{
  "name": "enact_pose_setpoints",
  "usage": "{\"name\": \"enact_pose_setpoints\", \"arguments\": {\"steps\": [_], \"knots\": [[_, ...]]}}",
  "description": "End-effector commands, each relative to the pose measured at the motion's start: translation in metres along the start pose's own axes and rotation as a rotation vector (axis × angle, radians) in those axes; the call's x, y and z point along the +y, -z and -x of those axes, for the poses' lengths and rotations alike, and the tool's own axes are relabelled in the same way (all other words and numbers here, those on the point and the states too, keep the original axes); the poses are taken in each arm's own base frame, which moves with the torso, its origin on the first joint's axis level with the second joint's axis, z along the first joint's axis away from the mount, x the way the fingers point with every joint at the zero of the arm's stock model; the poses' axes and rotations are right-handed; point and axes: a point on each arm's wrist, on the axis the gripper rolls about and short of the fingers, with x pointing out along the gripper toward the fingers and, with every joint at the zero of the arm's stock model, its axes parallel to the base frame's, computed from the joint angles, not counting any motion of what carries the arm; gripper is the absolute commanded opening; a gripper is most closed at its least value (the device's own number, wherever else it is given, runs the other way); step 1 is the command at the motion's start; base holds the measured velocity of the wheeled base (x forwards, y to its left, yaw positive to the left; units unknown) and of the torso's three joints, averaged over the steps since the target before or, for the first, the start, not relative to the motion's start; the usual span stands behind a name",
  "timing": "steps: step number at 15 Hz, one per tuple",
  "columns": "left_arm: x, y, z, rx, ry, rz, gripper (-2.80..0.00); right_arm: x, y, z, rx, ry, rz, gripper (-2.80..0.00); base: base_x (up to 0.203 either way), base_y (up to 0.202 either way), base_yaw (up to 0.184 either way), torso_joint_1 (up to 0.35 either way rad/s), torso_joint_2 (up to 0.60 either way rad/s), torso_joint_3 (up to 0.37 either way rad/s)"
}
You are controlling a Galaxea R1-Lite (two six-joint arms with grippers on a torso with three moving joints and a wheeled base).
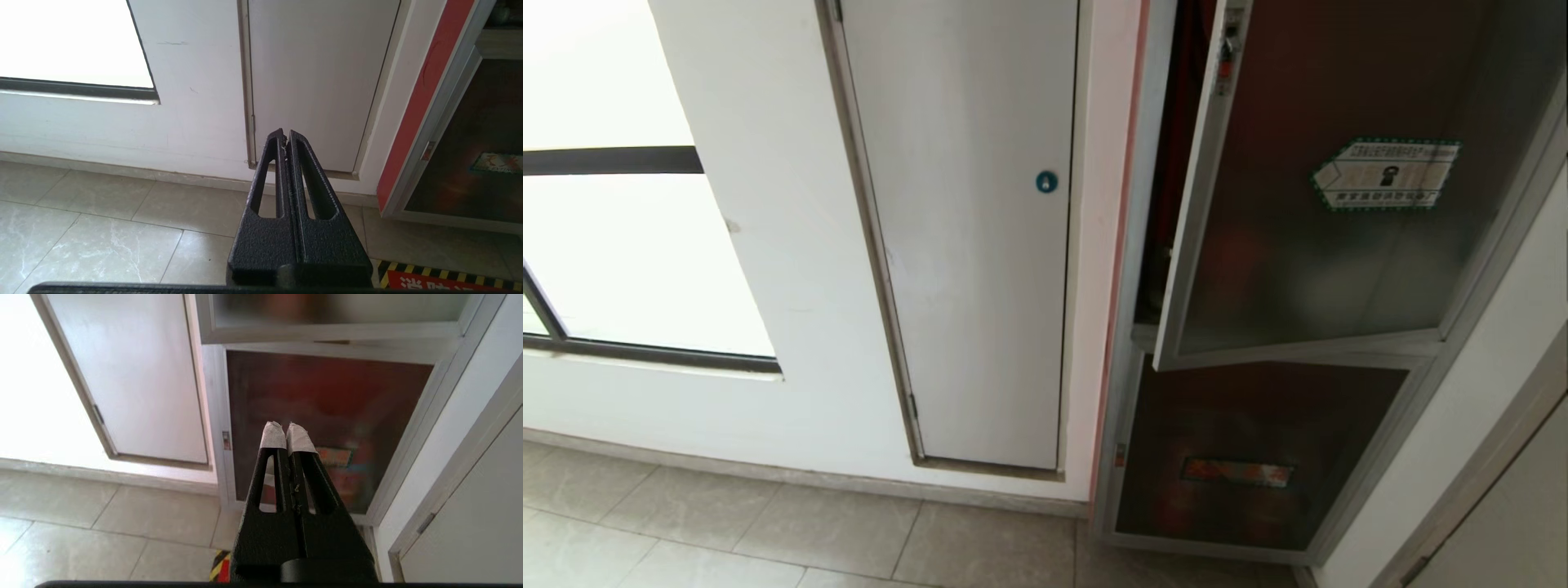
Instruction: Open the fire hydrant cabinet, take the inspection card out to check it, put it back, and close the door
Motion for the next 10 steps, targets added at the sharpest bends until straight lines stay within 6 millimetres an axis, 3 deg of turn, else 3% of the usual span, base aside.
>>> {"name": "enact_pose_setpoints", "arguments": {"steps": [1,10], "knots": [[0.0,0.0016,-0.0005,0.007,0.001,0.0,-2.8,0.0,0.0023,-0.0005,0.007,0.0,-0.002,-2.8,0.0,0.0,0.0,0.0,0.0,0.0],[0.0,0.0017,-0.0004,0.006,-0.001,0.0,-2.8,-0.0001,0.0018,-0.0005,0.003,0.0,-0.034,-2.8,0.0,0.0,0.0,0.0,0.0,0.0]]}}
